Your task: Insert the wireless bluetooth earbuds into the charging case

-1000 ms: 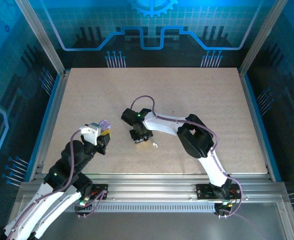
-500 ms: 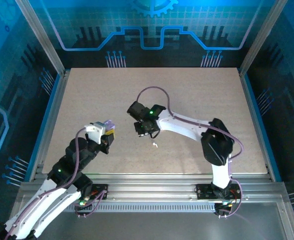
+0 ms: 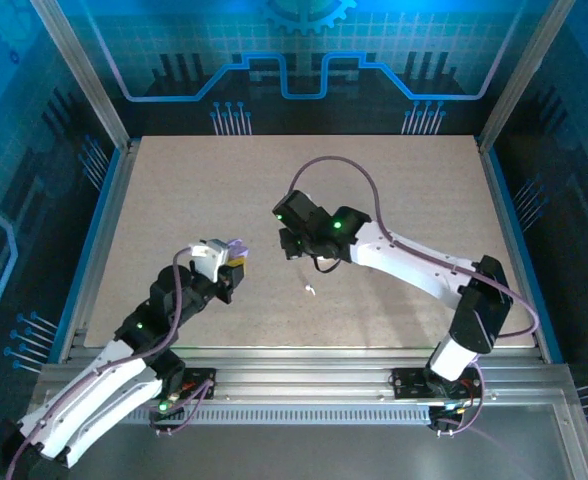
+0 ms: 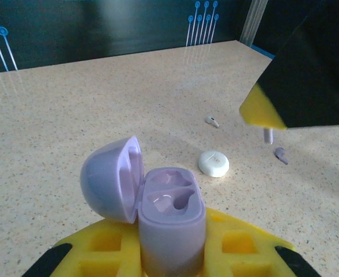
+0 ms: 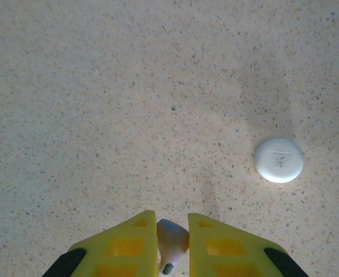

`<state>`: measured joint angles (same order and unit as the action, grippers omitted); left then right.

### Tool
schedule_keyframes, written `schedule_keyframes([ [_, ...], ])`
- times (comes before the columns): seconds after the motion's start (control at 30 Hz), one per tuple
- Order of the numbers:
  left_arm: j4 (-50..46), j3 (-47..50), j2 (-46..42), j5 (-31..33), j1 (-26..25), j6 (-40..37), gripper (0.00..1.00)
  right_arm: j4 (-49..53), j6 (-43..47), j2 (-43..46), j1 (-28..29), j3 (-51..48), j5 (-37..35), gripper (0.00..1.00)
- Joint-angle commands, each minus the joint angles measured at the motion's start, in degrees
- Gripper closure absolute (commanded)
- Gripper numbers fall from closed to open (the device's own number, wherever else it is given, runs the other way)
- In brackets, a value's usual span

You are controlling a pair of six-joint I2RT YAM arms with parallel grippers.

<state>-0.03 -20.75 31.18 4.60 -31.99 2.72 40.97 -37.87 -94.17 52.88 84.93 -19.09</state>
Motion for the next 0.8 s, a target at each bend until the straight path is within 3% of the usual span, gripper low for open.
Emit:
schedule_keyframes([
  [0.0, 6.83, 0.63, 2.25, -2.38, -0.09, 0.67, 0.96, -4.37, 1.62, 2.99, 0.55, -1.27, -0.69, 0.85],
  [0.33, 14.40, 0.55, 9.22, -6.20, -0.09, 0.54, 0.96, -13.53, 3.53, 6.05, 0.68, -4.68, 2.85, 0.85],
  [0.57, 21.79, 2.66, 10.28, -13.49, -0.04, -2.42, 0.95, -20.83, 9.15, 8.26, 1.87, -7.94, 7.73, 0.85],
  [0.77, 22.08, 1.64, 12.67, -15.24, -0.03, -4.12, 0.95, -23.27, 12.69, 11.63, 1.92, -10.44, 10.92, 0.85],
])
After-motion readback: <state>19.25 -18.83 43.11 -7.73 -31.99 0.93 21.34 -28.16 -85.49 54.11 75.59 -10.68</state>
